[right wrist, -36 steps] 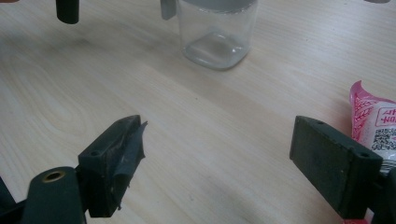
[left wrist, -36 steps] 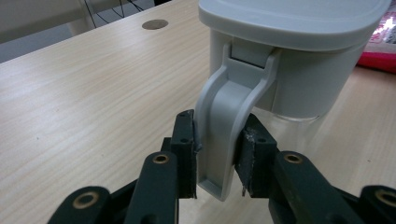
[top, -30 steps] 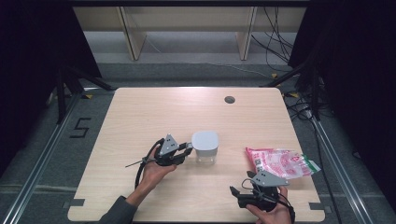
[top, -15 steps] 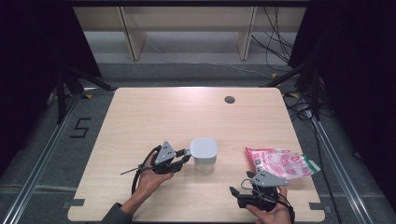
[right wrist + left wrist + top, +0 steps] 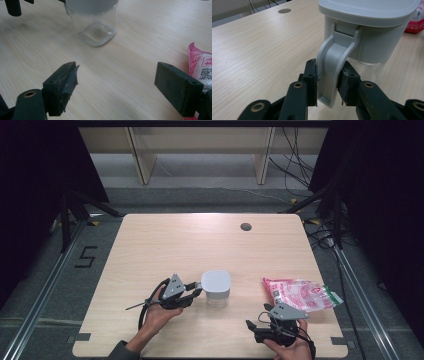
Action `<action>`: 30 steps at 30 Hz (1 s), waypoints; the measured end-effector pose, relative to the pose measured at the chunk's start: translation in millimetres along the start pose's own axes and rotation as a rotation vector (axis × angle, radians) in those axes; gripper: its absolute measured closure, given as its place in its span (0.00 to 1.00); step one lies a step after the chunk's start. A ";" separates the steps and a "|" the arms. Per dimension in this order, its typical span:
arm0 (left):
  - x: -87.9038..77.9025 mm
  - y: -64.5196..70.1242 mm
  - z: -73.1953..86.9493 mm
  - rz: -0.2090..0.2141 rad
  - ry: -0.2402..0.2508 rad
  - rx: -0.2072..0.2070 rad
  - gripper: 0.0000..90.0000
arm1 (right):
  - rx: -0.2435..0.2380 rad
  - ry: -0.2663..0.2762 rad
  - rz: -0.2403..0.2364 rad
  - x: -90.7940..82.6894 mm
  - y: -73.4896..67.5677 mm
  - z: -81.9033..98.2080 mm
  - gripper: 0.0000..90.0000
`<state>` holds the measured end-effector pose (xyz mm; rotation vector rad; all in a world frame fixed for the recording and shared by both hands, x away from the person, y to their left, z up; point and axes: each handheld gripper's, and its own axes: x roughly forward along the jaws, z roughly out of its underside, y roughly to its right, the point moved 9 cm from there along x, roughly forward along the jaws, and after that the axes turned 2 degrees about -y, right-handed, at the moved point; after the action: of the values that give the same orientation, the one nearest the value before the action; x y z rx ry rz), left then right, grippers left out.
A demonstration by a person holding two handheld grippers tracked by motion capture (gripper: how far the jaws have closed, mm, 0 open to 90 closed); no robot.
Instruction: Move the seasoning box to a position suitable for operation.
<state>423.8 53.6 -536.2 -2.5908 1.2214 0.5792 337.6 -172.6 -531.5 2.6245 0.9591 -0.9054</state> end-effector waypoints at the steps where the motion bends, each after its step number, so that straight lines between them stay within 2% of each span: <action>1: -0.2 -0.3 0.2 0.001 0.001 0.001 0.78 | 0.001 -0.001 -0.001 0.0 0.0 0.2 0.21; 3: -0.3 -0.8 0.0 0.006 0.001 0.020 0.78 | 0.013 -0.012 -0.008 -0.2 -0.7 1.6 0.21; 5: 0.1 0.4 -0.3 0.001 0.007 -0.006 0.78 | -0.006 0.004 0.004 0.6 1.8 0.6 0.21; 6: 0.5 1.8 0.1 0.016 0.004 -0.016 0.77 | -0.008 -0.002 0.002 0.0 2.0 1.0 0.21; 7: -0.1 2.0 1.1 0.020 -0.009 -0.017 0.76 | 0.016 -0.008 -0.007 -0.5 0.0 1.8 0.21; 8: -0.5 2.2 2.2 0.022 -0.018 -0.018 0.72 | 0.011 -0.007 -0.003 -0.7 0.6 1.8 0.21; 9: -1.2 1.9 3.0 0.017 -0.021 -0.019 0.68 | 0.028 -0.010 -0.005 -1.2 -0.8 2.3 0.21; 10: -2.7 0.9 3.6 0.020 -0.028 0.002 0.64 | 0.042 -0.017 -0.012 -1.4 -2.0 3.0 0.21; 11: -3.6 2.9 4.4 0.023 -0.028 -0.023 0.63 | 0.042 -0.017 -0.012 -1.5 -1.8 3.1 0.21; 12: -5.8 3.2 4.7 0.021 -0.032 -0.030 0.60 | 0.044 -0.007 -0.016 -0.6 -2.1 2.5 0.21; 14: -11.0 4.1 3.6 0.015 -0.030 -0.031 0.53 | 0.042 -0.018 -0.013 -1.4 -2.4 3.2 0.21; 16: -16.2 5.9 1.2 0.026 -0.019 -0.029 0.50 | -0.008 0.005 -0.006 0.1 1.4 0.8 0.21; 17: -18.4 5.1 0.6 0.026 -0.021 -0.016 0.49 | -0.007 0.001 -0.009 0.4 1.0 1.3 0.21; 18: -20.7 7.4 -0.4 0.032 -0.015 -0.056 0.47 | -0.011 0.002 -0.008 0.6 1.4 1.3 0.21; 20: -25.3 9.2 -1.9 0.038 -0.016 -0.070 0.45 | -0.001 -0.007 -0.007 0.2 1.1 2.3 0.21; 24: -33.2 11.9 -6.4 0.041 -0.001 -0.066 0.44 | 0.012 -0.015 -0.005 -0.1 0.8 3.2 0.21; 25: -34.9 10.9 -7.1 0.041 -0.004 -0.048 0.43 | 0.007 -0.009 -0.002 0.4 1.2 2.8 0.21; 26: -36.7 11.7 -8.8 0.035 0.002 -0.067 0.43 | 0.006 -0.007 -0.006 0.9 0.8 2.6 0.21; 27: -38.8 11.7 -10.3 0.031 0.004 -0.061 0.43 | -0.020 -0.002 -0.005 1.2 2.3 2.1 0.21; 28: -38.8 11.7 -10.3 0.031 0.004 -0.061 0.44 | -0.011 0.001 -0.004 1.3 1.4 1.7 0.21; 30: -43.4 11.7 -15.6 0.022 0.013 -0.034 0.45 | -0.001 -0.002 -0.003 0.9 0.9 2.0 0.21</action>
<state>393.7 70.6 -503.5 -2.6164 1.2566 0.5939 337.7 -173.5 -533.7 2.6216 0.9630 -0.9082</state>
